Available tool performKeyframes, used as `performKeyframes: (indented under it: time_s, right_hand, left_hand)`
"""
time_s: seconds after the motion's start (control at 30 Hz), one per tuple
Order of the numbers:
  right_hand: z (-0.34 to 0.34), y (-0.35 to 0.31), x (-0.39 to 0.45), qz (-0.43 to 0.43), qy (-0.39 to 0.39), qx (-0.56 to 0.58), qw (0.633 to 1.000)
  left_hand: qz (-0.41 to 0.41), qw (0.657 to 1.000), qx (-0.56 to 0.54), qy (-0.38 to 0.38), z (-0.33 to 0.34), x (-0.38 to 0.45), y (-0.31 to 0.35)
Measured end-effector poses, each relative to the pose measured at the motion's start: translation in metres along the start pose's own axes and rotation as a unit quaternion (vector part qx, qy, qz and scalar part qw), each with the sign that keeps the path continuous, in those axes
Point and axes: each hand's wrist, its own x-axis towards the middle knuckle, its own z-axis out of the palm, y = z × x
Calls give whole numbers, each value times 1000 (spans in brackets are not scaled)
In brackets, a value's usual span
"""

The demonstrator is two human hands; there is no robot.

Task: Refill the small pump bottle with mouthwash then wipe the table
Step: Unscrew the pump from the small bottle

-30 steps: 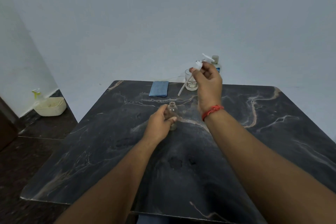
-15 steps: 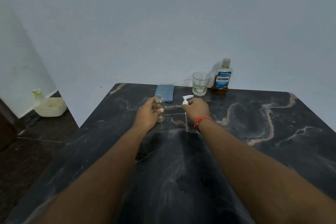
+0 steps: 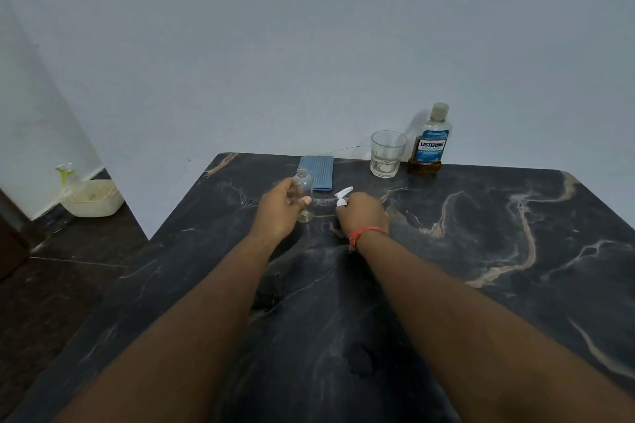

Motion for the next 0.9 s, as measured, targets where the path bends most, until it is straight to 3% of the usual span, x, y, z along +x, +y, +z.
performKeyframes:
  time_s: [0.9]
  right_hand:
    - [-5, 11, -5, -2, 11, -6, 1000]
  left_hand:
    - [-7, 999, 41, 7, -8, -24, -4]
